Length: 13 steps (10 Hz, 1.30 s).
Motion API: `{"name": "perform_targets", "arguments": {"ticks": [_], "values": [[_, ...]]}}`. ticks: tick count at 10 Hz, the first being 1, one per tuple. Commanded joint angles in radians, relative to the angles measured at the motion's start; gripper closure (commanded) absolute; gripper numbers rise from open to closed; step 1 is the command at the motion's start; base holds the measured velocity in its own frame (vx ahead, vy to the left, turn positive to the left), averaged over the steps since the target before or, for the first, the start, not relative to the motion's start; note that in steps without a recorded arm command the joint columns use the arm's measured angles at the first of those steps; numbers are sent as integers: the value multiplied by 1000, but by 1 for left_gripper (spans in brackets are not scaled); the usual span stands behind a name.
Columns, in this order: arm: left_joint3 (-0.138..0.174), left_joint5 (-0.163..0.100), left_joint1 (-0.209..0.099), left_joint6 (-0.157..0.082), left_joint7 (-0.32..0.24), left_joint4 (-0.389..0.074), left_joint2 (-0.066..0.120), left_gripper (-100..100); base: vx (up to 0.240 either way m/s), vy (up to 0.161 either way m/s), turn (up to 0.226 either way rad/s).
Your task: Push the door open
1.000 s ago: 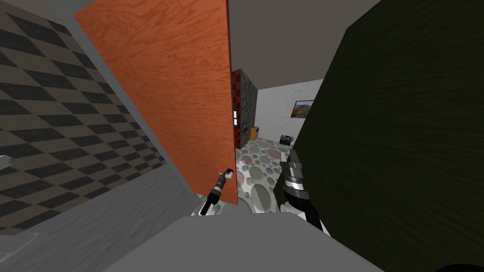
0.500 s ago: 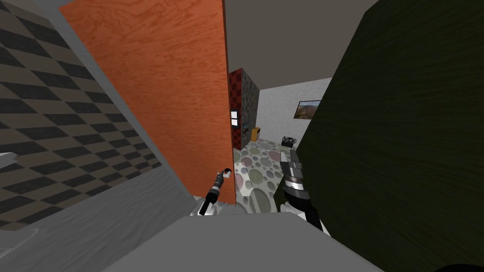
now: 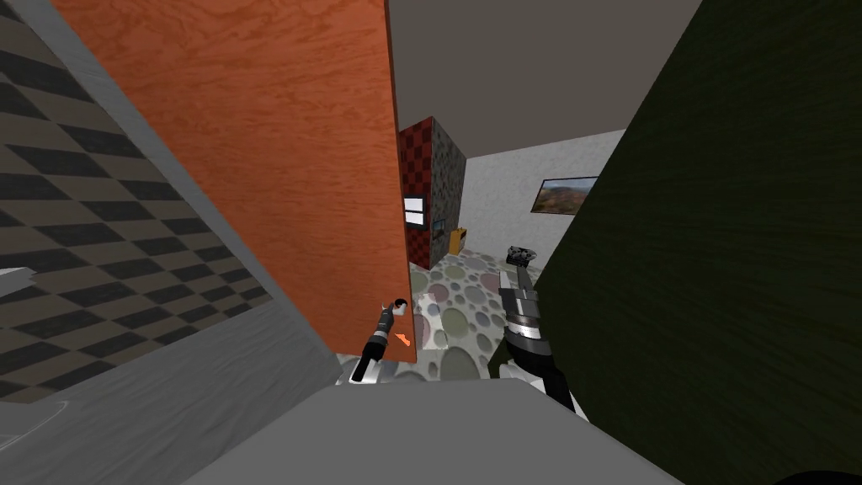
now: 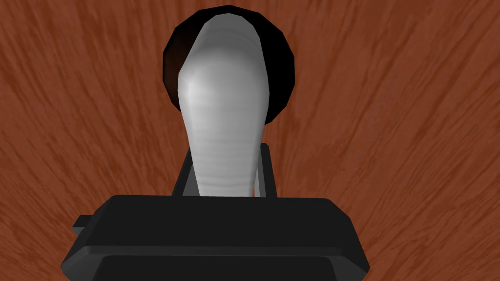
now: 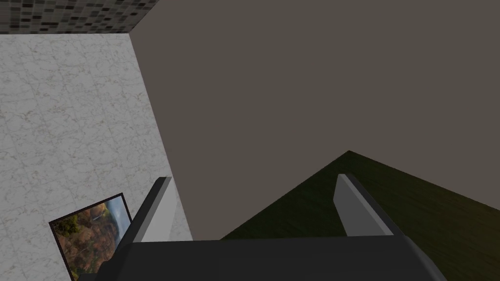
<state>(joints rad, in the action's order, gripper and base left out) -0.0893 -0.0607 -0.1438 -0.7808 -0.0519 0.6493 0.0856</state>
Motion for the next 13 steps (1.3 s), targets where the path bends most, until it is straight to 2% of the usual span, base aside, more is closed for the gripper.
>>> {"name": "perform_targets", "arguments": {"ticks": [1, 2, 4, 7, 10, 12, 13], "values": [[17, -6, -7, -8, 10, -7, -8, 100, 171, -93, 58], [12, -5, -2, -2, 6, -5, -3, 100, 83, -26, 23], [38, -15, -5, -5, 43, -5, -6, 100, 152, -27, 85], [66, -26, -7, -7, 86, -6, -26, 100, 176, -62, 76], [95, -38, -8, -9, 130, -7, -64, 100, 204, -61, 100], [117, -46, -9, -11, 163, -7, -110, 100, 207, -41, 101], [122, -48, -10, -11, 171, -8, -125, 100, 155, -49, 81]]}}
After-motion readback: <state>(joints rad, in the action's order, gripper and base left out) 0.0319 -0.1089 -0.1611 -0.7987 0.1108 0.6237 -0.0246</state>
